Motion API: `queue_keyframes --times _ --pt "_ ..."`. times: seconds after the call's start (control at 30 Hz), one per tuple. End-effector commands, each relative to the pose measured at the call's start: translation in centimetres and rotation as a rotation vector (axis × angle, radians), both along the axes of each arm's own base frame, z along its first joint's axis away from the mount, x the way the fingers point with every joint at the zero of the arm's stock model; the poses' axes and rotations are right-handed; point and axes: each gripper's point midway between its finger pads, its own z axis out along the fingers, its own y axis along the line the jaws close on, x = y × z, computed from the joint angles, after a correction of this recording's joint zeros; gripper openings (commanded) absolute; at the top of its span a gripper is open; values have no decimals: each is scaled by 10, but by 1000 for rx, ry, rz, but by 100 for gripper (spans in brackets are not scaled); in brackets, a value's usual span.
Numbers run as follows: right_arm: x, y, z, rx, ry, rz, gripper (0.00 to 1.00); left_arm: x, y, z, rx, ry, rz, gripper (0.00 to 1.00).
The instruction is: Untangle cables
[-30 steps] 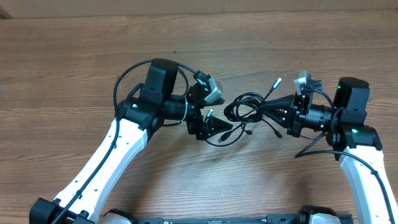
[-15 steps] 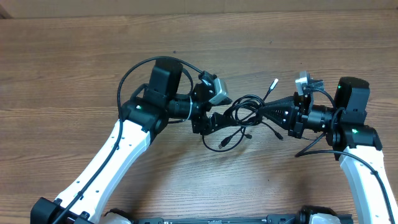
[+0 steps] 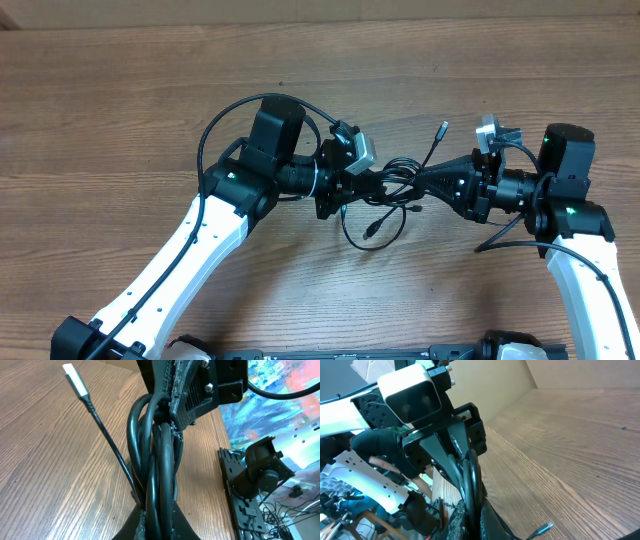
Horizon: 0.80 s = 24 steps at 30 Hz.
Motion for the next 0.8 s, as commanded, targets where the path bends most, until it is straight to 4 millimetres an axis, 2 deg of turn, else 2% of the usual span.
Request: queue_keyframes --times 0.0,0.1,0.27,0.5,0.77 --pt "-2 0 7 14 -15 16 4 2 -1 6 -6 -22 2 4" --pt "-2 0 7 15 -11 16 4 11 2 0 30 -19 57 4" --pt "-1 0 9 39 90 7 4 48 24 -29 202 19 339 4" --pt "-2 1 11 84 265 5 4 54 26 -28 206 4 365 4" --pt "-10 2 36 155 370 100 4 55 29 -31 226 4 384 4"
